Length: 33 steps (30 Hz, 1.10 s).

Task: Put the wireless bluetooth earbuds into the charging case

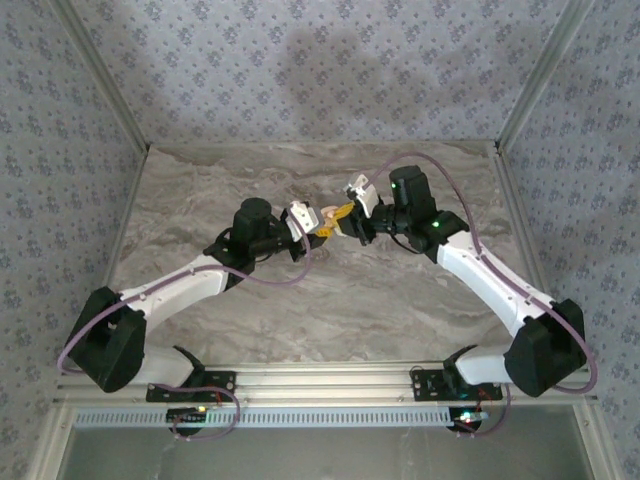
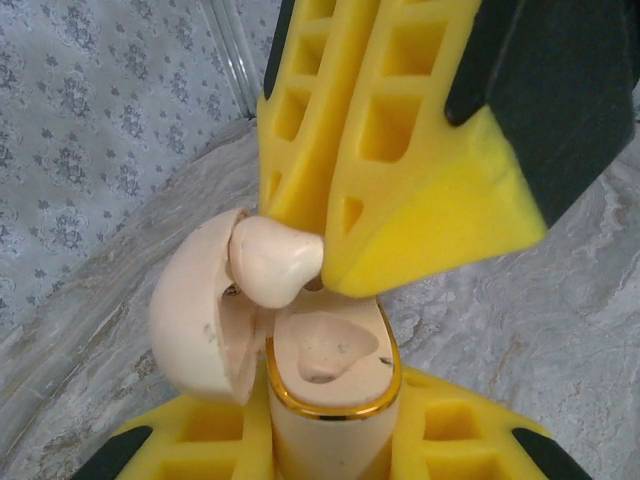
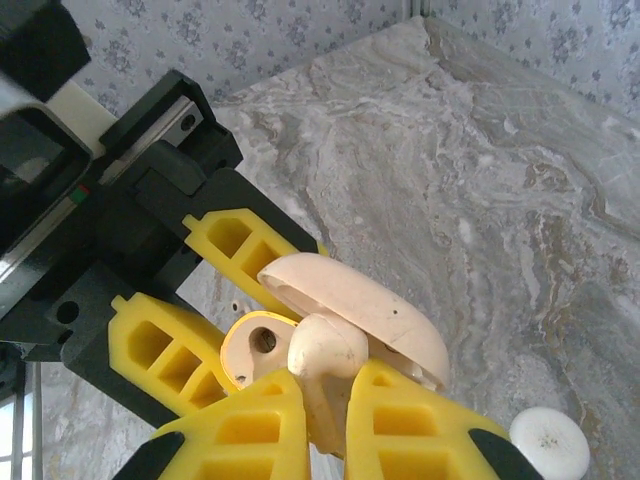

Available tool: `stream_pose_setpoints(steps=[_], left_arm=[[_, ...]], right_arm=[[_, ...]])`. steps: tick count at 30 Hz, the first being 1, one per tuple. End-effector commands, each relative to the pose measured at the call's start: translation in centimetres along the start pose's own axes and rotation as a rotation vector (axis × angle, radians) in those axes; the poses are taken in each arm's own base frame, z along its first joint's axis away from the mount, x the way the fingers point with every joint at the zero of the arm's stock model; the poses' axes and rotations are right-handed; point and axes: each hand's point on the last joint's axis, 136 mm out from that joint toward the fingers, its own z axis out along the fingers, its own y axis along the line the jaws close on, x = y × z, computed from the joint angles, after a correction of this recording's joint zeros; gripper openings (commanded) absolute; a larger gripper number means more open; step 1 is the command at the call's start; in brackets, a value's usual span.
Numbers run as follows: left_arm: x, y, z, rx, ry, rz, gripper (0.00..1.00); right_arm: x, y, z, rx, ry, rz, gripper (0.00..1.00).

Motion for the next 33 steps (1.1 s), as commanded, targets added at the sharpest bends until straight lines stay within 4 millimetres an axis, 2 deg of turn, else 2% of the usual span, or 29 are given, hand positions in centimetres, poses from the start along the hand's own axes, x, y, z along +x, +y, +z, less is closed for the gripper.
stream_pose_setpoints(steps=[1, 6, 12, 15, 17, 22, 27, 33], left_arm=[[-3.1, 0.3, -0.8, -0.019, -0.091, 0.023, 0.17], [-2.4, 0.5, -0.7, -0.029, -0.086, -0.016, 0.17], [-1.9, 0.6, -0.9, -0.035, -0.083, -0.032, 0.17], [-1.5, 0.8, -1.1, -0.042, -0.070, -0.046, 0.17], [-1.0, 1.2, -1.3, -0.063, -0.048, -0.066, 0.17], [0.2, 2.1, -2.0, -0.124, -0.023, -0.125, 0.17], [1.1, 2.5, -2.8, -0.162, -0.002, -0.159, 0.17], [1.9, 2.6, -3.3, -0.183, 0.021, -0.181, 0.17]], right_arm=[[-1.4, 0.6, -1.2, -0.014, -0.080, -0.016, 0.08], [-1.6, 0.2, -2.3, -0.017, -0.140, 0.033, 0.07], [-0.5, -0.1, -3.2, 0.007, -0.134, 0.086, 0.07], [0.8, -1.1, -3.3, 0.056, -0.096, 0.156, 0.07], [2.5, -1.9, -3.2, 0.108, -0.045, 0.253, 0.07], [5.8, -2.4, -2.8, 0.164, -0.027, 0.468, 0.07], [10.6, -3.0, -3.0, 0.286, 0.020, 0.673, 0.06], [16.6, -2.8, -2.3, 0.400, 0.155, 0.867, 0.06]])
